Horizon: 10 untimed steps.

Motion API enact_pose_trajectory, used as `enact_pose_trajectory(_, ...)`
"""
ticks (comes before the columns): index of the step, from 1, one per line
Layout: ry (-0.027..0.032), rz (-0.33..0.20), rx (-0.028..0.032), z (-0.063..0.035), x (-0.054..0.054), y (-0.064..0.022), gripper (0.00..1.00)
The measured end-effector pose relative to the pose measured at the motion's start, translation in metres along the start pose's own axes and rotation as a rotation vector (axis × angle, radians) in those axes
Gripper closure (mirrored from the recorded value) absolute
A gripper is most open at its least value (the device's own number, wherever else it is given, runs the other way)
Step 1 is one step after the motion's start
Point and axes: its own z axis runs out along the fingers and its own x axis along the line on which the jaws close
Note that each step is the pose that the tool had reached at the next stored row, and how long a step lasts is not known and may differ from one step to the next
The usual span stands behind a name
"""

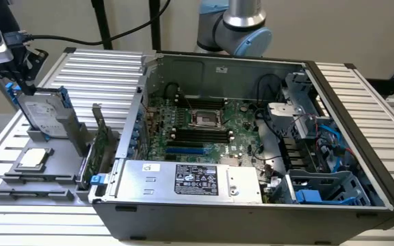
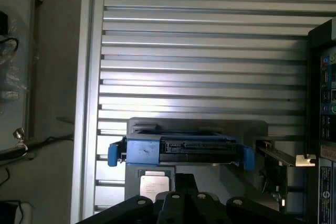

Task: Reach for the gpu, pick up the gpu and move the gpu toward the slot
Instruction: 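Reach for the gpu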

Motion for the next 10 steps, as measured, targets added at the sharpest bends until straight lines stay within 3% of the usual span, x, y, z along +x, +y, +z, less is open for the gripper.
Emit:
enact_pose_trajectory(4, 0.0002, 0.0, 0.0001, -0.0001, -0.002, -0.0017, 0.89)
enact_pose_trajectory(10, 0.0023, 0.0, 0.0, -0.0005, -0.02, -0.012, 0.89)
